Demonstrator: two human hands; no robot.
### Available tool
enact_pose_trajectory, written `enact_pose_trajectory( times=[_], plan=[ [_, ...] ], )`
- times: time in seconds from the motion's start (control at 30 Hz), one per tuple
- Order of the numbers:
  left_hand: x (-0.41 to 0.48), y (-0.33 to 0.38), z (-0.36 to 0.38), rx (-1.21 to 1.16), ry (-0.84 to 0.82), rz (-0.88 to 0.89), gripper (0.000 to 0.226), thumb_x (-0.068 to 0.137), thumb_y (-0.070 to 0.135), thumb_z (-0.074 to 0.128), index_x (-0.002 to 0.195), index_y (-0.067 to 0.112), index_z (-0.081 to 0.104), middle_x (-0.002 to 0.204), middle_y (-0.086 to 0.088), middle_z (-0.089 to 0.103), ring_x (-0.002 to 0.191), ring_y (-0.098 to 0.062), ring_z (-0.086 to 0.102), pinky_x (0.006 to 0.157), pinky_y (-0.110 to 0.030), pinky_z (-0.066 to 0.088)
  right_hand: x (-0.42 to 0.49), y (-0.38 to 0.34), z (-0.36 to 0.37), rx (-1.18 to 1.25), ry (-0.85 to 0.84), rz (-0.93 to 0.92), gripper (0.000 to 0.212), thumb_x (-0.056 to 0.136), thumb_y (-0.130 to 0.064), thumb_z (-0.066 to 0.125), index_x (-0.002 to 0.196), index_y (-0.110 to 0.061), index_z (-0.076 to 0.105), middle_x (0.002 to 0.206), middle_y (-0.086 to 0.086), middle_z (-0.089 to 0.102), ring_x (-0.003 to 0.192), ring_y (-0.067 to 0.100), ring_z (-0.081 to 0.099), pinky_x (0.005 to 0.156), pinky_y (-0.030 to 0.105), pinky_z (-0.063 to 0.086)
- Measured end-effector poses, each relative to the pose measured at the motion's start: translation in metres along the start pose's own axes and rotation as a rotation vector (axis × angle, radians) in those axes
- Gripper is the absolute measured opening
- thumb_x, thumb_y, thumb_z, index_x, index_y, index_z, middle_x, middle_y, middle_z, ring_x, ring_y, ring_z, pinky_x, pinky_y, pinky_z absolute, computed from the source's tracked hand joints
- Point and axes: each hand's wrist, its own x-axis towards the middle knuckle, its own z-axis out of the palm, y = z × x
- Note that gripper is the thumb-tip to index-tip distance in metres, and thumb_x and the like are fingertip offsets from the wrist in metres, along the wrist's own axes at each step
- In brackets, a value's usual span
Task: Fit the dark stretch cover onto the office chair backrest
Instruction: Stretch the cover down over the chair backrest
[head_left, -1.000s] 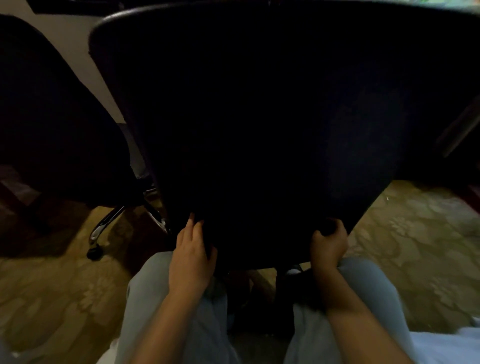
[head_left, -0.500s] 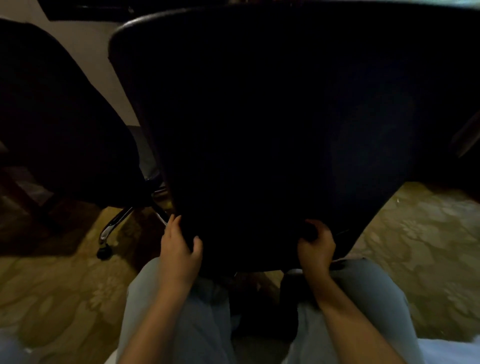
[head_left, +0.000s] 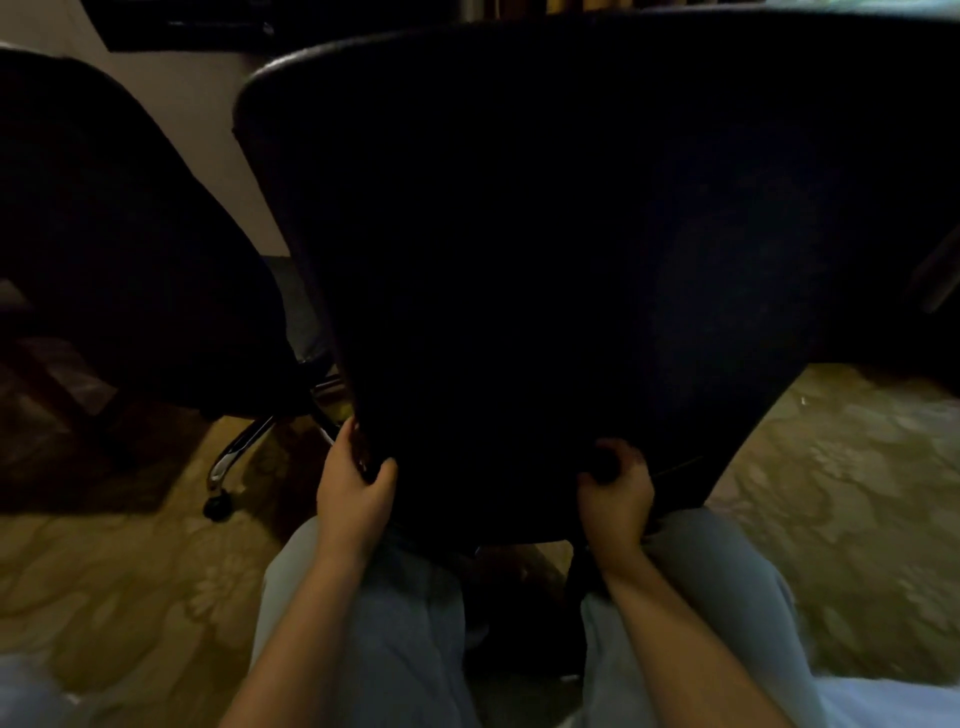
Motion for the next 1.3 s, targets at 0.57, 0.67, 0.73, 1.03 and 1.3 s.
enact_pose_trajectory(
  times=[0.57, 0.67, 0.73, 1.03, 1.3],
  plan=[
    [-0.009, -0.012, 0.004, 0.032, 0.037, 0.139, 0.031, 0.088, 0.011, 0.065, 0.118, 0.019, 0.06, 0.102, 0.009, 0.061, 0.092, -0.002, 0.057, 0.074, -0.011, 0.042, 0.038, 0.013, -0.038, 0.054, 0.168, 0.215, 0.037, 0.079, 0.003, 0.057, 0.113, -0.012, 0.061, 0.104, 0.012, 0.065, 0.098, 0.028, 0.062, 0.09, 0.045, 0.051],
    [-0.011, -0.012, 0.006, 0.046, 0.032, 0.175, 0.024, 0.086, 0.01, 0.067, 0.106, 0.023, 0.062, 0.092, 0.014, 0.062, 0.086, 0.0, 0.058, 0.069, -0.005, 0.041, 0.023, 0.007, -0.021, 0.085, 0.134, 0.193, 0.036, 0.076, 0.005, 0.059, 0.109, -0.01, 0.062, 0.101, 0.011, 0.065, 0.096, 0.025, 0.061, 0.088, 0.035, 0.05],
    [-0.012, -0.011, 0.008, 0.036, 0.026, 0.169, 0.021, 0.086, 0.01, 0.067, 0.101, 0.025, 0.063, 0.088, 0.016, 0.062, 0.083, 0.002, 0.059, 0.07, -0.007, 0.044, 0.011, 0.007, -0.01, 0.082, 0.068, 0.131, 0.037, 0.073, 0.007, 0.059, 0.105, -0.011, 0.062, 0.1, 0.009, 0.065, 0.095, 0.024, 0.061, 0.087, 0.036, 0.051],
    [-0.017, -0.004, 0.01, 0.008, -0.015, 0.17, 0.016, 0.087, 0.01, 0.067, 0.092, 0.025, 0.066, 0.083, 0.019, 0.063, 0.081, 0.014, 0.058, 0.067, -0.007, 0.047, 0.019, 0.013, -0.029, 0.034, -0.028, 0.04, 0.04, 0.074, 0.015, 0.056, 0.101, -0.013, 0.064, 0.099, 0.004, 0.064, 0.092, 0.017, 0.059, 0.082, 0.027, 0.045],
    [-0.023, 0.002, 0.016, -0.041, -0.078, 0.167, 0.017, 0.087, 0.005, 0.065, 0.087, 0.022, 0.068, 0.081, 0.014, 0.067, 0.079, 0.01, 0.061, 0.065, -0.005, 0.045, 0.029, 0.006, -0.032, 0.161, 0.111, 0.225, 0.032, 0.082, 0.006, 0.057, 0.108, -0.012, 0.062, 0.094, 0.004, 0.061, 0.087, 0.019, 0.058, 0.073, 0.025, 0.044]
  ],
)
